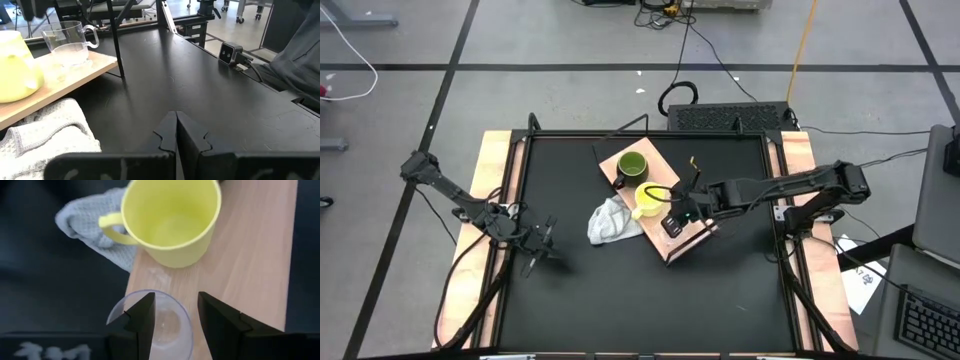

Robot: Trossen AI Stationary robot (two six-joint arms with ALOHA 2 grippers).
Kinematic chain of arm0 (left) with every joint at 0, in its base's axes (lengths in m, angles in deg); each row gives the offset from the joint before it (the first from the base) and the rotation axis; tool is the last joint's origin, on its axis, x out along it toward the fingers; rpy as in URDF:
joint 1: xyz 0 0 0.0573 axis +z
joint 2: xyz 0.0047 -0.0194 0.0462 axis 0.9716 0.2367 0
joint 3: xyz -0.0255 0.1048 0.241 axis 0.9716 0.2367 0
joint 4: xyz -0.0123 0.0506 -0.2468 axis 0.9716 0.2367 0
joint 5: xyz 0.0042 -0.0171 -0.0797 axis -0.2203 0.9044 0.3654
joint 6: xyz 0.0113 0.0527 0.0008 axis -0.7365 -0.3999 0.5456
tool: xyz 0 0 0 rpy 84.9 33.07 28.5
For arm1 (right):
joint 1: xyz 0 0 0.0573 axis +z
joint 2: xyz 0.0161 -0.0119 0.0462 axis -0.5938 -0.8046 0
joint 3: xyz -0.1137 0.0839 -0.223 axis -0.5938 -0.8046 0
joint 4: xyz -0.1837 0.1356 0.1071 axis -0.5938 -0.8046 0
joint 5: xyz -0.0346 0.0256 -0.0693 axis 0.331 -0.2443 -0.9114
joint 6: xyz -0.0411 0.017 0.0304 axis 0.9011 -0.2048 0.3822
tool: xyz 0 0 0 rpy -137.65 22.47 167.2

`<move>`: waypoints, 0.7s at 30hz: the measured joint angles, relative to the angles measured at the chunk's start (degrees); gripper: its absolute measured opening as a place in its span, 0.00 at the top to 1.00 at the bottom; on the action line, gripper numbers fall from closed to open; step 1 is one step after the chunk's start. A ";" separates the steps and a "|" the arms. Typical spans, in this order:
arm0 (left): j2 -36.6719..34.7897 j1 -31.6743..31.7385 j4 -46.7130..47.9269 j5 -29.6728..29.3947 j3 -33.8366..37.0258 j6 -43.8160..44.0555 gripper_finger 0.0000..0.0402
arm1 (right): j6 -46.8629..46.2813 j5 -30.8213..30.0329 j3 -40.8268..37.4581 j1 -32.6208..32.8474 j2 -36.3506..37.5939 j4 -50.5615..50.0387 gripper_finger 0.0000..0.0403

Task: Stack small to large cups/mugs on shelf
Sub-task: Return to Home Position

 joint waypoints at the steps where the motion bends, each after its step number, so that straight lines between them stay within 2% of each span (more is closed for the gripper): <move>1: 0.00 -0.01 0.00 0.00 0.00 0.00 0.98 | 0.49 -0.10 0.00 0.00 0.61 0.02 0.65; 6: 0.00 -0.01 0.00 0.01 0.00 -0.02 0.98 | 3.55 -0.15 -0.02 -0.02 3.47 -0.02 0.65; 15: 0.02 0.00 -1.71 -0.43 0.02 -3.70 0.98 | 16.90 0.08 -0.02 0.47 11.56 -1.07 0.65; 21: 0.00 0.00 -5.55 -8.91 0.02 -4.94 0.98 | 25.82 -2.30 -0.02 2.54 18.86 -1.22 0.71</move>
